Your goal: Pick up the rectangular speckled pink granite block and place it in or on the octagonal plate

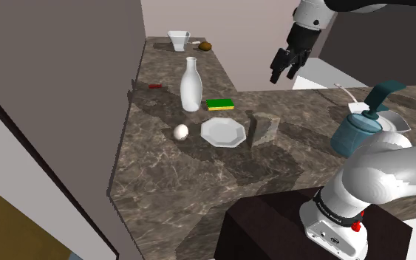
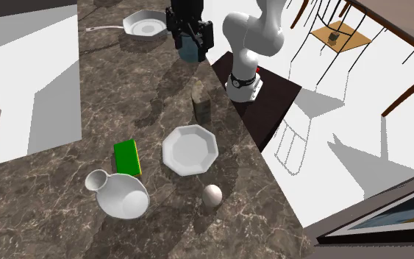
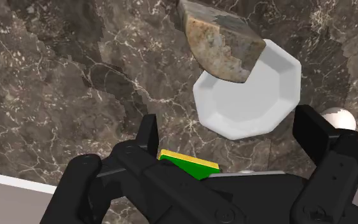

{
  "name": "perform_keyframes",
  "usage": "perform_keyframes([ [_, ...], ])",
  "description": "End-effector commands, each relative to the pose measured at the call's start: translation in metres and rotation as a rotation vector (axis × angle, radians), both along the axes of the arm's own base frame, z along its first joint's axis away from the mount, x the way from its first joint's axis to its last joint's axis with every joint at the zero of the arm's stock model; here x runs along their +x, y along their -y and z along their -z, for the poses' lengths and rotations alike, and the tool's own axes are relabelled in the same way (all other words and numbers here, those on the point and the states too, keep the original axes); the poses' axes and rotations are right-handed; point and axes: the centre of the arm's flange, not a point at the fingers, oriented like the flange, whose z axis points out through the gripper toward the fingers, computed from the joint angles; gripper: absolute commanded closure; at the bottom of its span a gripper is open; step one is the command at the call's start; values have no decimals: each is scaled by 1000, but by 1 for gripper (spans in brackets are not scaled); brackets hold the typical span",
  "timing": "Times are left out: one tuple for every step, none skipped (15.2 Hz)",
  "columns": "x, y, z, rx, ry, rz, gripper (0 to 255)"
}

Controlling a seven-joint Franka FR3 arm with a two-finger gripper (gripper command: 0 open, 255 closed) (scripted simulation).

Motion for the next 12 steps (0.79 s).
perform_keyframes([
  [0,0,0,0,0,0,0],
  [3,-2,13,-5,-8,-83,0],
  [6,-4,26,-11,-16,-167,0],
  [8,-7,38,-16,-24,-250,0],
  [10,-9,51,-21,-32,-333,0],
  [12,-12,64,-27,-40,-416,0],
  [13,-14,77,-32,-48,-500,0],
  [14,-17,90,-37,-56,-583,0],
  [15,-19,103,-43,-64,-666,0],
  [15,-22,116,-48,-72,-749,0],
  [15,-25,129,-53,-80,-833,0],
  [15,-25,132,-54,-81,-849,0],
])
